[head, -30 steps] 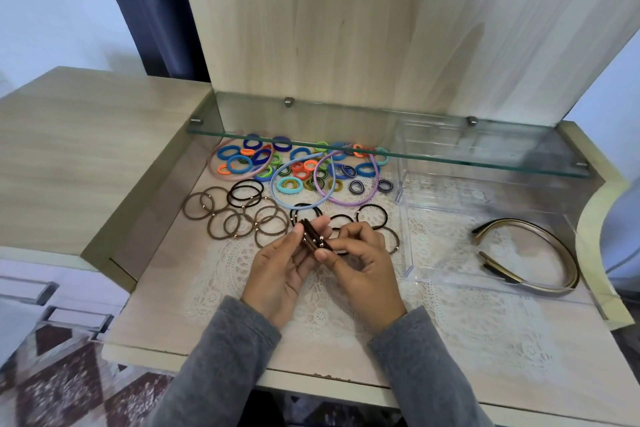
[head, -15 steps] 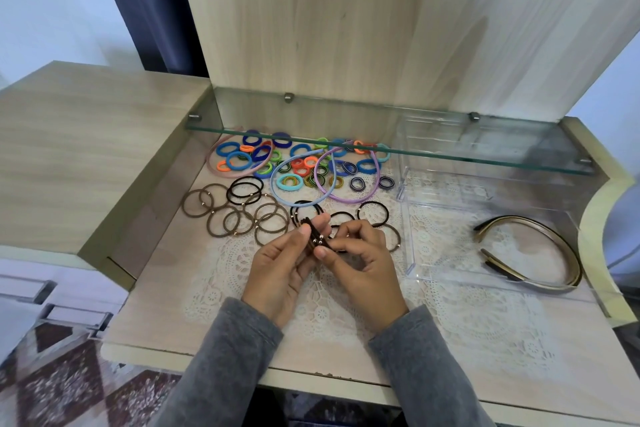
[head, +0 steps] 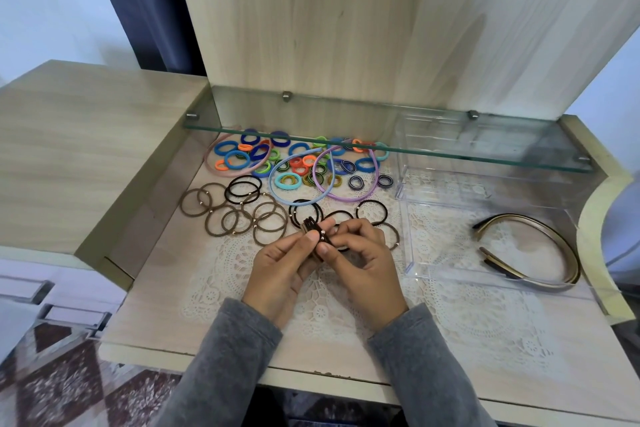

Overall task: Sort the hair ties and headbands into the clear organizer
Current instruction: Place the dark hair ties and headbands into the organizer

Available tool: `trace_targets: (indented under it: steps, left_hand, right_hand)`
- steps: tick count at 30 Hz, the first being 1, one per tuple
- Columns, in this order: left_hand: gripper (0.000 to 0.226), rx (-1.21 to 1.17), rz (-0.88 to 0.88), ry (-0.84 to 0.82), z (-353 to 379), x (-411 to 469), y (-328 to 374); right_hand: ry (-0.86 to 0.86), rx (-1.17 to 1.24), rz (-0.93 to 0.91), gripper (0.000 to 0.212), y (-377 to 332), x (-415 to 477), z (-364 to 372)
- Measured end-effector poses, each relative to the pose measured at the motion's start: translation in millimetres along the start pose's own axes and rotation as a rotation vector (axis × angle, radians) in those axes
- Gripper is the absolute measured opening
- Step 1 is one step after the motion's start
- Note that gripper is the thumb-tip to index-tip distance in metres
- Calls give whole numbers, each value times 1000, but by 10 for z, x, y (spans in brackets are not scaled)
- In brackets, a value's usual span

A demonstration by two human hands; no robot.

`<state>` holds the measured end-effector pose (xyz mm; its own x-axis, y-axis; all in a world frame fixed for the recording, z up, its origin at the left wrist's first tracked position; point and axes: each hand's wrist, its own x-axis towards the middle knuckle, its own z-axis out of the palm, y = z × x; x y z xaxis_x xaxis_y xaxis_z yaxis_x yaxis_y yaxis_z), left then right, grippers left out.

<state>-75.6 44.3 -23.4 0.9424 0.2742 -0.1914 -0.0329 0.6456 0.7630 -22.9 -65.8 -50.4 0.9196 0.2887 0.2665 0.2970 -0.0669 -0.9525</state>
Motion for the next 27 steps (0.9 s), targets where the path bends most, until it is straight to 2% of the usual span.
trace_targets:
  steps: [8, 27]
  left_hand:
    - [27, -33, -13, 27, -26, 25, -8]
    - [41, -13, -14, -11, -41, 33, -4]
  right_hand:
    - [18, 25, 12, 18, -6, -1, 2]
    - [28, 28, 3, 14, -24, -5, -5]
